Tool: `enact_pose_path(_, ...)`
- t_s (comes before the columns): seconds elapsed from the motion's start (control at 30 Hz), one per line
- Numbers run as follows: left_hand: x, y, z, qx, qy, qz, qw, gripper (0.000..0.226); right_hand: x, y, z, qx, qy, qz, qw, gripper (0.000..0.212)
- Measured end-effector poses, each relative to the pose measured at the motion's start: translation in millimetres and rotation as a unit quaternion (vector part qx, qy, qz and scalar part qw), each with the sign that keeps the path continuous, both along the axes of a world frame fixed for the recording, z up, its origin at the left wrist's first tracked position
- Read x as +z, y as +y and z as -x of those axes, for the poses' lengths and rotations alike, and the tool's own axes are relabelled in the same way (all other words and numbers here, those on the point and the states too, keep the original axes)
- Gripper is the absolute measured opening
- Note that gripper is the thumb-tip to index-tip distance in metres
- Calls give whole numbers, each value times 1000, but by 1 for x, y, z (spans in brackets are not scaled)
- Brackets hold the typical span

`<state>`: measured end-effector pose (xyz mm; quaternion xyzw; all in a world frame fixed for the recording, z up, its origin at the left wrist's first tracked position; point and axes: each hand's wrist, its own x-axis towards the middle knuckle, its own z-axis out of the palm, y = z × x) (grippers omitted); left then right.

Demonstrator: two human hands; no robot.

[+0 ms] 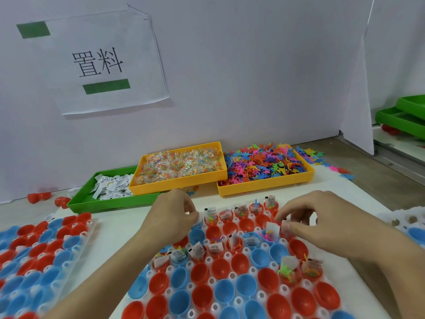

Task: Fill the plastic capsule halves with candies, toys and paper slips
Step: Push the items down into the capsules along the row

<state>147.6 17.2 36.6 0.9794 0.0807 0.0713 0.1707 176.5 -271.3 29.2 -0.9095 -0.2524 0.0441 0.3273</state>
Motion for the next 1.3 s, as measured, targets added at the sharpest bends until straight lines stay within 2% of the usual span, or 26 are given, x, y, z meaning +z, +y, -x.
enact_pose_path(0.4, -1, 2, 1, -16, 5, -11, 1000, 10, 5, 1, 2, -4, -6, -36, 999, 16)
enact_pose_path(0.57, 7, 13, 3, -21, 12, 27, 999, 27, 5, -1, 1, -9, -2, -37, 999, 14)
enact_pose_path(0.7, 13, 31, 11, 4, -91, 83, 992, 21, 0, -5, -5, -58, -26, -58, 996, 15)
enact_pose_path(0.8, 3, 64, 25, 64, -164, 176, 968, 20, -9, -7, -14, -125, -51, -72, 988, 18)
enact_pose_path(0.9, -28, 99, 41, 123, -170, 271, 939, 29, -20, -4, -23, -182, -62, -103, 976, 17)
enact_pose_path(1.07, -68, 108, 49, 170, -220, 429, 860, 28, -32, 2, -31, -246, -48, -143, 957, 19)
enact_pose_path(1.2, -73, 107, 45, 160, -240, 485, 826, 31, -38, 8, -30, -272, -13, -174, 946, 21)
enact_pose_path(1.3, -74, 107, 46, 152, -241, 507, 813, 33, -39, 12, -29, -258, 10, -178, 950, 22)
